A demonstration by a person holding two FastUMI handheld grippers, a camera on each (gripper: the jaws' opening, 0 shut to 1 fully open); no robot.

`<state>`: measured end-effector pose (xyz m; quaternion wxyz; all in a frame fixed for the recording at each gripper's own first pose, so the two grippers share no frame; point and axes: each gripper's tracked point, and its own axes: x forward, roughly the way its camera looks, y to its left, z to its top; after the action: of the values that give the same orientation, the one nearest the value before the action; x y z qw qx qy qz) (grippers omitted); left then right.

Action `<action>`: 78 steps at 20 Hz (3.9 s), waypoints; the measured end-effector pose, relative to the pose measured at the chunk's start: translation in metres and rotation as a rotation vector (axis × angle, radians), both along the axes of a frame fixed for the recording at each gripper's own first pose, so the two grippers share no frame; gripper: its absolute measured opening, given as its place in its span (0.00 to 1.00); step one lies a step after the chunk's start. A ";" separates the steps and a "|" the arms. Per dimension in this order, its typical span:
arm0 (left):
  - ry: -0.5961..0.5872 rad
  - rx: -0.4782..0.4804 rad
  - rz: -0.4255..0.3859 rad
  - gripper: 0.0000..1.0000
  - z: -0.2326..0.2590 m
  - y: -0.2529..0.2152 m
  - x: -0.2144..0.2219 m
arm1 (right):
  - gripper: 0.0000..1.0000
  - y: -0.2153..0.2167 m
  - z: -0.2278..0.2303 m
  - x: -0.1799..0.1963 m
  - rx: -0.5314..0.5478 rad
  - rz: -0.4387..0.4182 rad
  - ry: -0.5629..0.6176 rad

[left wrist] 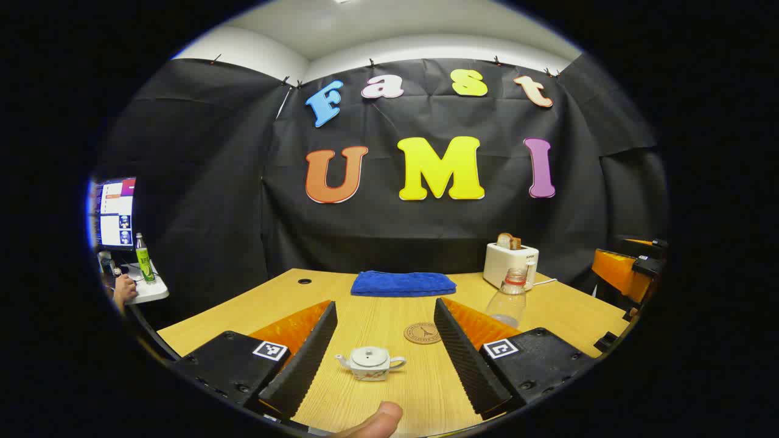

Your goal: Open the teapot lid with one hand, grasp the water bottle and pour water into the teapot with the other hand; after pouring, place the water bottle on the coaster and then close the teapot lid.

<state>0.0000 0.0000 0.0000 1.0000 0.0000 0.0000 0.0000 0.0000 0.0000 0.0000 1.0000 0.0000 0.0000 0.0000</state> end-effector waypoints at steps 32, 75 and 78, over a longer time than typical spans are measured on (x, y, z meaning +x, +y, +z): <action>0.069 0.034 0.033 1.00 -0.071 0.032 0.069 | 0.97 -0.006 -0.006 0.004 -0.030 -0.040 0.019; 0.089 0.001 -0.063 0.03 -0.031 0.051 0.040 | 0.95 0.092 -0.080 0.023 -0.003 0.151 0.170; 0.076 -0.017 -0.063 0.03 -0.017 0.061 0.031 | 0.98 0.107 -0.093 0.030 0.039 0.182 0.184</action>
<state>0.0308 0.0612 -0.0170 0.9987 -0.0085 0.0379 -0.0317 0.0301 0.1070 -0.0927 0.9914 0.0195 0.0919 0.0909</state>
